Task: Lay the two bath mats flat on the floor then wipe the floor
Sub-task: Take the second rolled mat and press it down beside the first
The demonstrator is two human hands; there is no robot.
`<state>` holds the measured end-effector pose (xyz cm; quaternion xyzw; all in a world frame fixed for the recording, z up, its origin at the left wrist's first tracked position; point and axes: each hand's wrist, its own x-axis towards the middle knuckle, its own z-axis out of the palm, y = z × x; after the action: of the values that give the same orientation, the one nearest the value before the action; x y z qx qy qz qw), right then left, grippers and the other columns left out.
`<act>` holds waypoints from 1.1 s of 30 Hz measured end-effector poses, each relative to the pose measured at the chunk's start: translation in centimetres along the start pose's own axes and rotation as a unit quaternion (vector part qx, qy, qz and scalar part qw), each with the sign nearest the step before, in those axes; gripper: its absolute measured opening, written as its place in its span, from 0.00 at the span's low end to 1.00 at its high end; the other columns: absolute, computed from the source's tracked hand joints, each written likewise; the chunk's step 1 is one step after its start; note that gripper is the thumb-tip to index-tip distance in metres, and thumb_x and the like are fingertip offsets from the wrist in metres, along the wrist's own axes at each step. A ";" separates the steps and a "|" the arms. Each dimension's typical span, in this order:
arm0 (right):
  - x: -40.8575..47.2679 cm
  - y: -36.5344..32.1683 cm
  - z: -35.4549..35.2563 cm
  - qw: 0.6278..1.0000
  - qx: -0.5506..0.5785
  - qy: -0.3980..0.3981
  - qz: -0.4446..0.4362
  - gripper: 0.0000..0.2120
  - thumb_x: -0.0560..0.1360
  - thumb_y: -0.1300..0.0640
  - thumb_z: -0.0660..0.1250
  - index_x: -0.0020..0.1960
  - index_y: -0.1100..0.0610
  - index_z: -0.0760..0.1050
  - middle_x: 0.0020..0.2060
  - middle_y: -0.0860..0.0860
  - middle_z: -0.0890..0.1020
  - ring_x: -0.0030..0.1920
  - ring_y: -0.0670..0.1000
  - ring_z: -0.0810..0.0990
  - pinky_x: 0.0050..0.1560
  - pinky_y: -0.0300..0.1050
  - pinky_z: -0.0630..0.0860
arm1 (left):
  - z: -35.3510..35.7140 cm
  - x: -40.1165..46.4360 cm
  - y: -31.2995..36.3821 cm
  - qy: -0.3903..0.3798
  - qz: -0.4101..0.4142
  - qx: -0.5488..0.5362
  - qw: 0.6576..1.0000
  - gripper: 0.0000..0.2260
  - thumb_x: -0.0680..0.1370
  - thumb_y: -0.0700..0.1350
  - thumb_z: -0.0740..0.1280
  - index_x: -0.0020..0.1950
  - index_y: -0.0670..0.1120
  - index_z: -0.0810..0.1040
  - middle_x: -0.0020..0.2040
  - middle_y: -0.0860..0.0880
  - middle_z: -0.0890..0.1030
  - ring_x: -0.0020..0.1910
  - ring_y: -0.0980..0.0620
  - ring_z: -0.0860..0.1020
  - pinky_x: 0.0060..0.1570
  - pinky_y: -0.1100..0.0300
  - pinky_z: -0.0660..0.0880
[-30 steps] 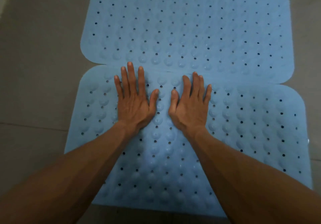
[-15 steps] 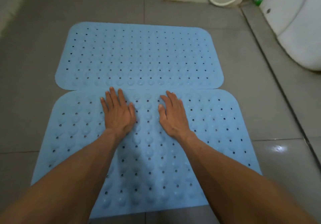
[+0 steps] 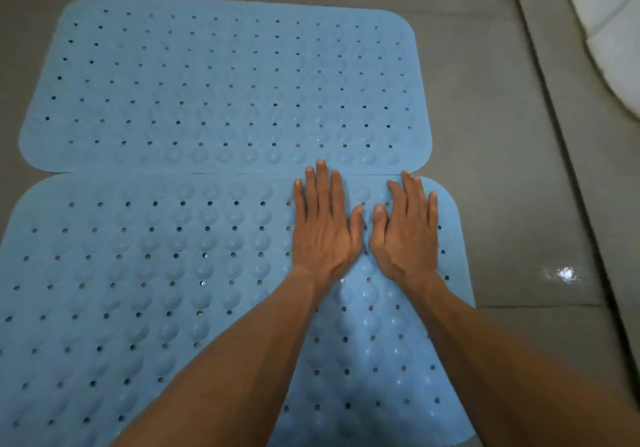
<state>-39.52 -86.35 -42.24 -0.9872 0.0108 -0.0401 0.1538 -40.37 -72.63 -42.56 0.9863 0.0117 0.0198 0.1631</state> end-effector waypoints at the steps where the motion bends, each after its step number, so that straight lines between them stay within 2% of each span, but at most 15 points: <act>1: 0.0 0.0 0.0 1.000 0.001 -0.009 0.004 0.24 0.81 0.50 0.54 0.75 0.58 0.64 0.78 0.54 0.61 0.79 0.52 0.54 0.79 0.56 0.47 | 0.0 0.0 0.1 0.005 0.002 0.003 1.000 0.31 0.82 0.55 0.50 0.78 0.38 0.49 0.79 0.38 0.46 0.78 0.41 0.43 0.76 0.42 0.45; 6: 0.4 -0.5 -0.8 0.998 -0.003 -0.052 0.020 0.25 0.81 0.50 0.53 0.76 0.57 0.61 0.80 0.53 0.57 0.80 0.51 0.50 0.79 0.58 0.48 | -0.6 0.3 0.5 -0.011 -0.024 -0.006 1.000 0.33 0.81 0.55 0.54 0.78 0.36 0.49 0.79 0.38 0.47 0.78 0.42 0.43 0.76 0.43 0.49; 14: 0.7 -0.6 -1.0 0.995 -0.041 -0.083 0.025 0.29 0.82 0.48 0.54 0.79 0.57 0.56 0.81 0.53 0.52 0.81 0.51 0.45 0.78 0.60 0.49 | -0.9 1.0 0.7 -0.067 -0.033 -0.001 0.997 0.33 0.81 0.54 0.52 0.77 0.35 0.46 0.79 0.37 0.44 0.78 0.41 0.41 0.76 0.45 0.47; 21: 0.4 -0.4 -0.7 0.995 -0.041 -0.083 0.024 0.28 0.82 0.46 0.51 0.80 0.54 0.54 0.81 0.51 0.52 0.81 0.50 0.44 0.79 0.59 0.47 | -0.4 0.6 0.3 -0.065 -0.030 -0.003 0.997 0.33 0.81 0.55 0.51 0.78 0.35 0.45 0.79 0.37 0.43 0.78 0.42 0.40 0.77 0.46 0.45; 27: 0.3 -0.1 -0.5 0.998 -0.024 -0.057 0.009 0.27 0.82 0.46 0.50 0.79 0.53 0.56 0.80 0.51 0.54 0.80 0.50 0.48 0.79 0.57 0.46 | -0.1 0.5 -0.6 -0.060 -0.021 -0.026 0.998 0.33 0.82 0.57 0.47 0.78 0.36 0.44 0.79 0.38 0.42 0.78 0.43 0.39 0.77 0.48 0.41; 30: 0.2 -0.2 -0.3 0.998 -0.026 -0.050 0.004 0.27 0.82 0.46 0.51 0.79 0.53 0.56 0.80 0.52 0.55 0.80 0.51 0.49 0.79 0.57 0.46 | -1.0 0.0 -1.7 -0.080 0.050 -0.062 0.994 0.32 0.82 0.57 0.47 0.78 0.38 0.43 0.79 0.40 0.41 0.78 0.46 0.39 0.77 0.50 0.39; 32: 0.1 -0.2 -0.1 0.998 -0.038 -0.051 -0.001 0.28 0.82 0.45 0.49 0.79 0.55 0.56 0.80 0.53 0.54 0.80 0.53 0.49 0.79 0.59 0.46 | -1.8 -1.5 -3.0 -0.062 0.119 -0.042 0.990 0.30 0.83 0.55 0.48 0.79 0.39 0.46 0.80 0.41 0.44 0.79 0.47 0.41 0.77 0.50 0.41; 33: 0.0 -0.2 -0.1 0.997 -0.048 -0.052 0.000 0.29 0.82 0.45 0.48 0.79 0.56 0.55 0.80 0.54 0.53 0.80 0.54 0.48 0.79 0.59 0.45 | -2.2 -2.5 -3.9 -0.040 0.123 -0.035 0.991 0.30 0.83 0.55 0.48 0.79 0.39 0.47 0.80 0.42 0.45 0.79 0.46 0.43 0.77 0.49 0.42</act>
<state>-39.50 -86.19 -42.03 -0.9942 0.0051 0.0121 0.1064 -43.06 -68.34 -41.87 0.9739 -0.1169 0.0001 0.1947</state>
